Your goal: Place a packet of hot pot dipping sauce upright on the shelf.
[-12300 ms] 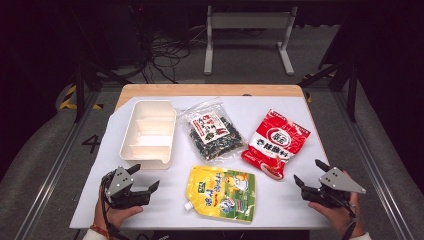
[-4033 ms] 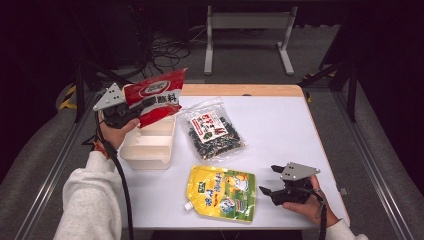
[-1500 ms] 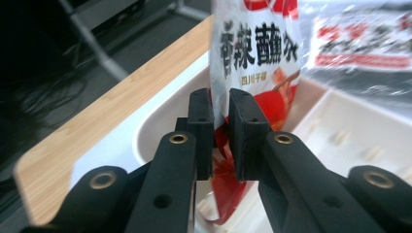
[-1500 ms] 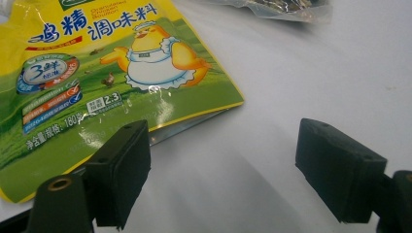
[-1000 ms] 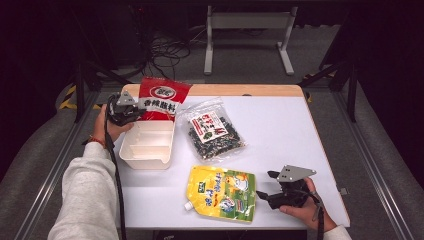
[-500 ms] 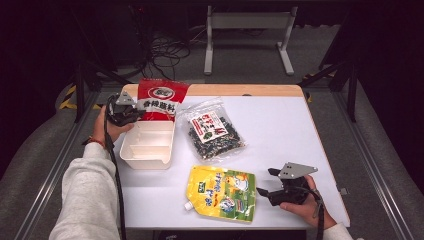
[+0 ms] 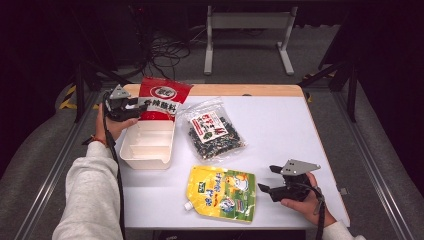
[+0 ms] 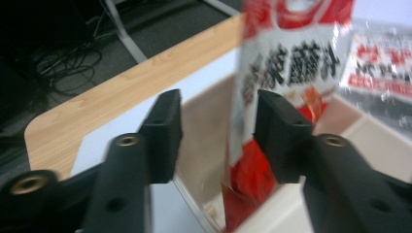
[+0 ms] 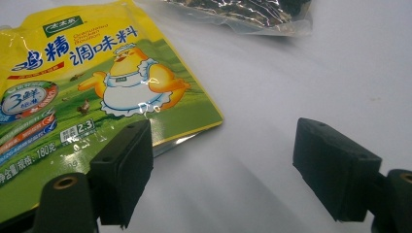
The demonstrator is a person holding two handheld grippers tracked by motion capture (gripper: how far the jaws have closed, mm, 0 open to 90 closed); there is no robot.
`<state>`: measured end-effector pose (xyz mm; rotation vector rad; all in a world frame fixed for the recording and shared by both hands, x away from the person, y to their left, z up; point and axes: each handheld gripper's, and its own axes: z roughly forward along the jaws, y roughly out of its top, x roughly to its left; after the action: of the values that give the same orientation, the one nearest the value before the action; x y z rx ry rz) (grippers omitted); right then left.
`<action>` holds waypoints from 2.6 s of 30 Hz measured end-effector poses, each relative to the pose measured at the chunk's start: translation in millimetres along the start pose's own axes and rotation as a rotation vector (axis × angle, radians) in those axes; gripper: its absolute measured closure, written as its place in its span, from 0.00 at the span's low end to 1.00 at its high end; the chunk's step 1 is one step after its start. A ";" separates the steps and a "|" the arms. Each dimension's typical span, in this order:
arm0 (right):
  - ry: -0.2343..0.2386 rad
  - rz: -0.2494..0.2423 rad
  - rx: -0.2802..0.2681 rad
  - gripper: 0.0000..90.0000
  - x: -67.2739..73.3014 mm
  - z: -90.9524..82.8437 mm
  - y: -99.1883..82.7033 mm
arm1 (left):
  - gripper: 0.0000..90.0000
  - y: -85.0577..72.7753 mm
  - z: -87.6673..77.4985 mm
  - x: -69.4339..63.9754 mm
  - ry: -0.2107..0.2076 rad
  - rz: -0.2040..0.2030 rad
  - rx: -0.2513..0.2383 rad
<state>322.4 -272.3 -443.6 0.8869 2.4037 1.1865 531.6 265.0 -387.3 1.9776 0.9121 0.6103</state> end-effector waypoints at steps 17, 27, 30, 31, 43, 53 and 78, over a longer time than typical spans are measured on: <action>0.023 -0.004 0.017 0.26 2.0 2.2 0.0 | 0.98 -1.8 4.4 -7.3 -0.022 0.075 0.122; -0.004 0.008 0.002 0.26 -4.1 -3.1 0.9 | 0.93 -1.6 1.3 -10.0 0.017 0.039 0.102; -0.006 0.012 0.004 0.26 -6.3 -4.0 0.5 | 0.86 -2.5 -3.9 -14.0 0.026 0.021 0.066; -0.012 0.012 0.007 0.26 -6.8 -4.2 0.3 | 0.82 -2.2 -7.5 -15.0 0.029 0.001 0.045; -0.016 0.024 -0.022 0.29 -15.1 -9.8 0.6 | 0.59 1.7 -57.3 -41.2 0.085 -0.001 -0.117; -0.020 0.033 -0.039 0.30 -22.9 -8.5 4.9 | 0.36 -12.0 -103.5 -91.6 0.010 -0.006 -0.203; -0.040 0.055 -0.064 0.33 -43.6 21.3 40.7 | 0.26 -104.1 -134.5 -191.5 -0.125 0.058 -0.051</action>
<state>382.5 -269.1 -423.7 0.9529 2.3107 1.2466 281.7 219.9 -420.8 1.9786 0.7588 0.5304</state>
